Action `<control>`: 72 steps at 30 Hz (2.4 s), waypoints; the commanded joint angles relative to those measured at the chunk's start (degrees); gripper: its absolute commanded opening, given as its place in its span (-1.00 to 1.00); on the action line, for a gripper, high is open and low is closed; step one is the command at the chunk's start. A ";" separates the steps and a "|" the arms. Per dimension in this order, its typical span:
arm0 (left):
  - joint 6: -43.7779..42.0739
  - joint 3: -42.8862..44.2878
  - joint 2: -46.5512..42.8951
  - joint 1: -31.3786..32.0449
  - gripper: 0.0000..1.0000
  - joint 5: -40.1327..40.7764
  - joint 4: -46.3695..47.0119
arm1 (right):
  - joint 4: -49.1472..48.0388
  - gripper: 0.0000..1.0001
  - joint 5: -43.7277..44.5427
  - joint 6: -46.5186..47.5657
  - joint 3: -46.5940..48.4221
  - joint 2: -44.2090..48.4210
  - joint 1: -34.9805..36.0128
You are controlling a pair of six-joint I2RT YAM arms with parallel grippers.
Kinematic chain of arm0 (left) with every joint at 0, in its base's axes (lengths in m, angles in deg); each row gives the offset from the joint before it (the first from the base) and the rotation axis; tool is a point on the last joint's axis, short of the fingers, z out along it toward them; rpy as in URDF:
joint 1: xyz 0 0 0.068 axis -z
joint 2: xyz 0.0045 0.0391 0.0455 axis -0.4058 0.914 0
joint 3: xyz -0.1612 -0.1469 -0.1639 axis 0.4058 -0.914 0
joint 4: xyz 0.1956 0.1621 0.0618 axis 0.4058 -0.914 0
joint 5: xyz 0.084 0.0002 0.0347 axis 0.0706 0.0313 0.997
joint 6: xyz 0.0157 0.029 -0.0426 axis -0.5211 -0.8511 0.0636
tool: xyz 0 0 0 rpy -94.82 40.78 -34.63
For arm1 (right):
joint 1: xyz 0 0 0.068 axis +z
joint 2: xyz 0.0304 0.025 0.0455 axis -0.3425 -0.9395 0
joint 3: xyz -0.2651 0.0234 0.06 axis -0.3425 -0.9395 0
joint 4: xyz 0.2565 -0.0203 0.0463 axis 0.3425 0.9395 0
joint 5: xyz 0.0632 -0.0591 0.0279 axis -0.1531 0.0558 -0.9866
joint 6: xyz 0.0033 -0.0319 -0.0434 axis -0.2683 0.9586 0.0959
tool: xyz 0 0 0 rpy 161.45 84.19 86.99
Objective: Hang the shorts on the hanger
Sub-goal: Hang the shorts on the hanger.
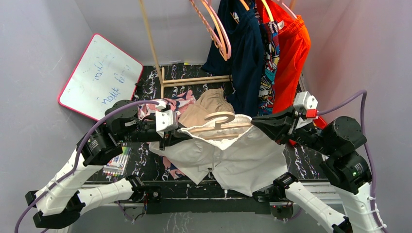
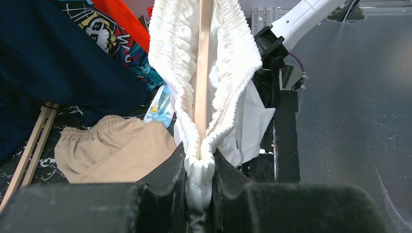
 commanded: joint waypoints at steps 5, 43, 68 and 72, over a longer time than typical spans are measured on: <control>0.63 2.62 -1.48 0.08 -1.00 -0.35 3.68 | -3.07 -1.00 -5.39 -2.70 0.21 -2.01 0.14; 2.23 5.48 8.28 0.11 -1.00 -10.40 5.37 | -14.33 0.25 -25.36 -7.11 0.56 -10.17 1.15; 3.58 8.43 12.98 0.04 -1.00 -11.90 6.45 | -14.86 -1.00 -22.54 -7.52 -0.80 -10.64 1.44; 3.54 7.33 12.22 0.09 -0.71 -10.09 7.39 | -14.93 -1.00 -21.00 -7.48 -0.65 -10.28 1.52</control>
